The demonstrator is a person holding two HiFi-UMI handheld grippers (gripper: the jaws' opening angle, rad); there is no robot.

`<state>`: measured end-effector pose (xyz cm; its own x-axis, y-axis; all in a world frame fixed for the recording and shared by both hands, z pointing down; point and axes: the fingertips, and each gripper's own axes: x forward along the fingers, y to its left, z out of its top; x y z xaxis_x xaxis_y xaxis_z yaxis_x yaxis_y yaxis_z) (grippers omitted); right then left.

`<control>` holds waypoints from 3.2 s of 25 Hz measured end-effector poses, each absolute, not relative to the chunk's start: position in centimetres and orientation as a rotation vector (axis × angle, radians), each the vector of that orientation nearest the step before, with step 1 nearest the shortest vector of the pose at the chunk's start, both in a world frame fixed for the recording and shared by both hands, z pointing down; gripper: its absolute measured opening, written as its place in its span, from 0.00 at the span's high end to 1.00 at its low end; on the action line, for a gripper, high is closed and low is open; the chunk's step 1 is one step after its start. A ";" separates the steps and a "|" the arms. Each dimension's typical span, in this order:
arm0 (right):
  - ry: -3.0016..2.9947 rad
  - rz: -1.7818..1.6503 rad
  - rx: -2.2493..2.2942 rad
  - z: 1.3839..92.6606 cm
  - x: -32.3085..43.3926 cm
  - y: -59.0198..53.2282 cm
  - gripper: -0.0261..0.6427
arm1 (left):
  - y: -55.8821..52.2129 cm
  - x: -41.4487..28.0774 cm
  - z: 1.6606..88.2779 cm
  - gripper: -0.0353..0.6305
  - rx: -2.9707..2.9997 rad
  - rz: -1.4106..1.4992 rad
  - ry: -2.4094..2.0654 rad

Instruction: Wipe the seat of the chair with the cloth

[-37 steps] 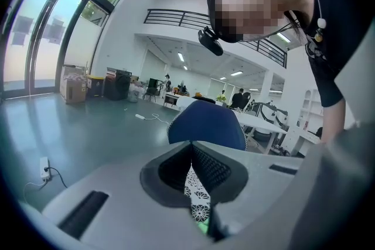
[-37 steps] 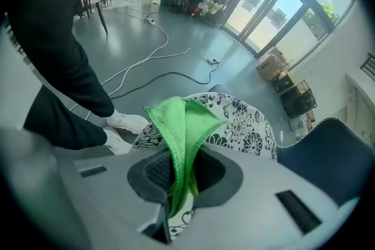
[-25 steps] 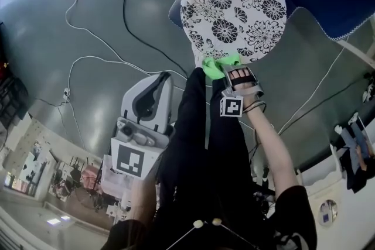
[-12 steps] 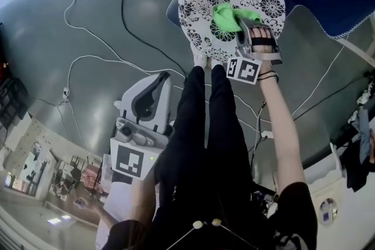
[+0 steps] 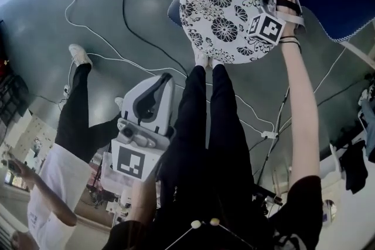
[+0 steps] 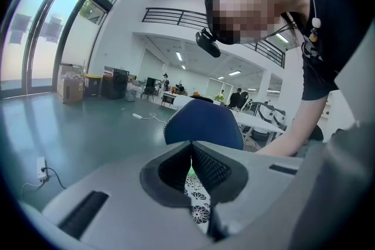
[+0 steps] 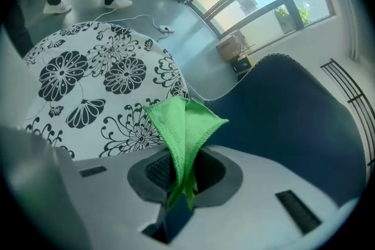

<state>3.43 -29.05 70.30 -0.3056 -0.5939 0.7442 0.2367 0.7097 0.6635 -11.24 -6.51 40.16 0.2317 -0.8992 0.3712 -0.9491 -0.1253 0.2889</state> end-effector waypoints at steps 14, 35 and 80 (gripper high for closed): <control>-1.670 -0.822 0.134 73.6 4.5 -25.1 0.88 | -6.6 -11.2 40.2 0.94 2.043 0.154 -1.701; -1.735 -0.769 -0.208 74.8 11.1 -5.2 0.88 | -6.3 -10.6 39.8 0.94 2.069 0.171 -1.683; -2.887 -0.183 1.287 2.2 11.0 -13.6 0.89 | -8.4 -3.8 5.1 0.94 2.592 0.061 -1.828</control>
<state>11.03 -13.56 2.22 -0.6692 -0.7398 -0.0698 -0.7427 0.6628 0.0954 -3.76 -8.44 5.05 0.3353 -0.9420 0.0138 -0.9409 -0.3355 -0.0468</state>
